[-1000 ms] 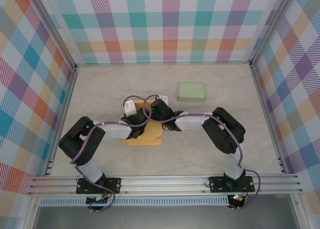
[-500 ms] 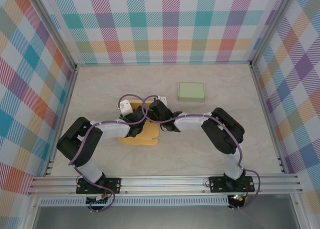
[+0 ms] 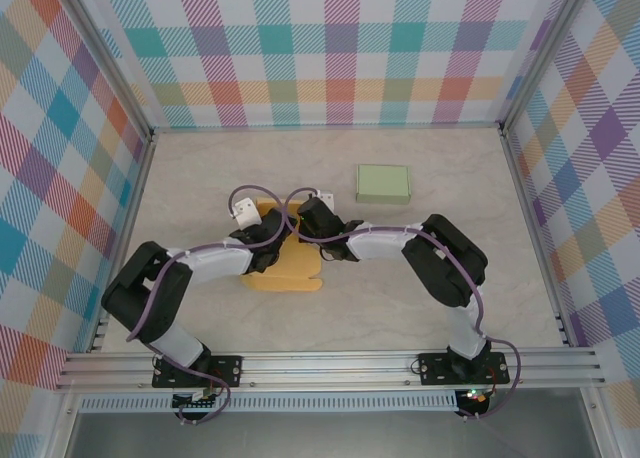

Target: Fold the paper box

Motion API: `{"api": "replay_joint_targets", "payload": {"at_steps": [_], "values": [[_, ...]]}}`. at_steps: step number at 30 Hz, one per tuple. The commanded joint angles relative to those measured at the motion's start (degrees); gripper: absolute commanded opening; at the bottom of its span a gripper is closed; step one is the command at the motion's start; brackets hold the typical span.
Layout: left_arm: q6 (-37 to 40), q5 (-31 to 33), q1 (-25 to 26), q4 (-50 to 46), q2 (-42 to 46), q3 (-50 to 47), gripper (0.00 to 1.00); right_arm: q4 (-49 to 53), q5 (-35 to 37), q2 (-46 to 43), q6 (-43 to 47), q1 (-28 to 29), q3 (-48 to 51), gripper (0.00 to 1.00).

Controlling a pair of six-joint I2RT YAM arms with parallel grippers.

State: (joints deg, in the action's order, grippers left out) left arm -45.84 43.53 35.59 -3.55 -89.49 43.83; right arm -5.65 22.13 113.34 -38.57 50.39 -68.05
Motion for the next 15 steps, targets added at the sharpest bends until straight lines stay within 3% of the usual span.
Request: {"api": "replay_joint_targets", "payload": {"at_steps": [1,8,13,15], "values": [[1.87,-5.1,0.83,-2.27,5.33,-1.17,0.68,9.29,0.55,2.46,-0.11,0.06,0.08,0.0],[2.02,-11.98,1.06,-5.43,15.99,-2.14,0.85,16.45,1.24,0.93,1.49,-0.03,-2.54,0.0],[1.91,-12.63,1.01,-10.0,23.11,-1.93,1.0,27.6,-0.36,0.15,5.16,-0.1,-6.96,0.0],[1.9,-12.11,1.06,-11.55,26.01,-2.0,1.0,32.93,-1.3,-0.05,7.45,-0.12,-8.93,0.0]]}}
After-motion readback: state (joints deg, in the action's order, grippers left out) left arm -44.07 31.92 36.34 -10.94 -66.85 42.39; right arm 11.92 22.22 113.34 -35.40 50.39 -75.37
